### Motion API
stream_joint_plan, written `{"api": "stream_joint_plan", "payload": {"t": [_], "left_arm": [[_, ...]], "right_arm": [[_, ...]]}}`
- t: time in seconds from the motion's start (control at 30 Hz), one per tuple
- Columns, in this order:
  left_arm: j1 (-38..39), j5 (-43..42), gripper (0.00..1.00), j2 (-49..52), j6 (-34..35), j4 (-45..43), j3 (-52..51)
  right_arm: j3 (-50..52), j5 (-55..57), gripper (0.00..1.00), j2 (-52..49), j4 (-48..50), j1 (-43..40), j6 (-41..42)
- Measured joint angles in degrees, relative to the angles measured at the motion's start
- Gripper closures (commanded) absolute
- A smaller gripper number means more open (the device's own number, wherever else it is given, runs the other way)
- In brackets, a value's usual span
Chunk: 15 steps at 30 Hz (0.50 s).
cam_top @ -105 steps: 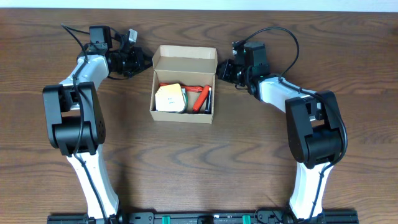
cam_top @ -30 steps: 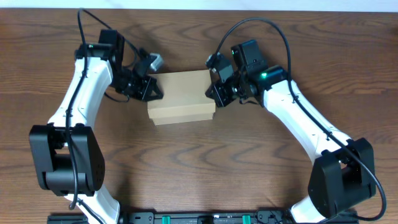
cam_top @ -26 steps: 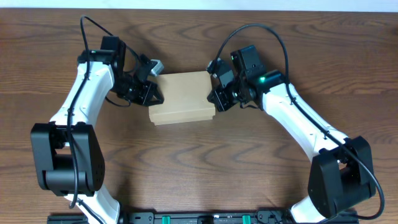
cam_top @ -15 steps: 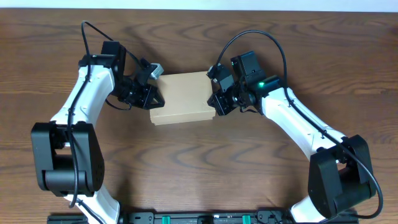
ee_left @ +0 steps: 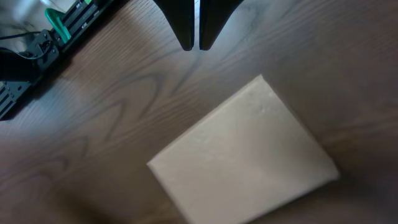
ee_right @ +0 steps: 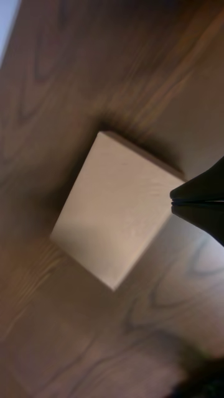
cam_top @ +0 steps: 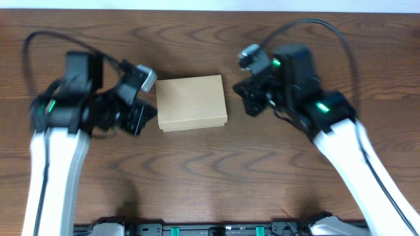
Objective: Pack container
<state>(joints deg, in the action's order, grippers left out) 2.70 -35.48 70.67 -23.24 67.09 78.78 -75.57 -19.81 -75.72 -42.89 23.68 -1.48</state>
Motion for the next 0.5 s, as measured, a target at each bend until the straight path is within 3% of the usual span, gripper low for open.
{"api": "stream_joint_plan", "payload": {"t": [0.17,0.4,0.43,0.47,0.5], "left_arm": [[0.0,0.31,0.94,-15.15,0.76,-0.24,-9.73],[0.04,0.22,0.94,-31.39,6.6,-8.33,-33.53],[0.04,0.02,0.94,-32.35,7.34,-9.35,-35.21],[0.04,-0.13,0.92,-33.7,9.03,-10.82,-37.24],[0.04,-0.24,0.64,-34.51,10.47,-11.8,-38.23]], "right_arm": [[4.46,2.71,0.99,10.14,-5.29,0.0,0.5],[30.97,4.28,0.98,25.27,4.5,0.0,4.57],[33.79,4.37,0.91,27.02,6.16,0.0,5.66],[36.72,4.39,0.66,29.05,8.07,0.0,7.3],[39.06,4.55,0.22,30.97,9.88,0.0,8.63]]}}
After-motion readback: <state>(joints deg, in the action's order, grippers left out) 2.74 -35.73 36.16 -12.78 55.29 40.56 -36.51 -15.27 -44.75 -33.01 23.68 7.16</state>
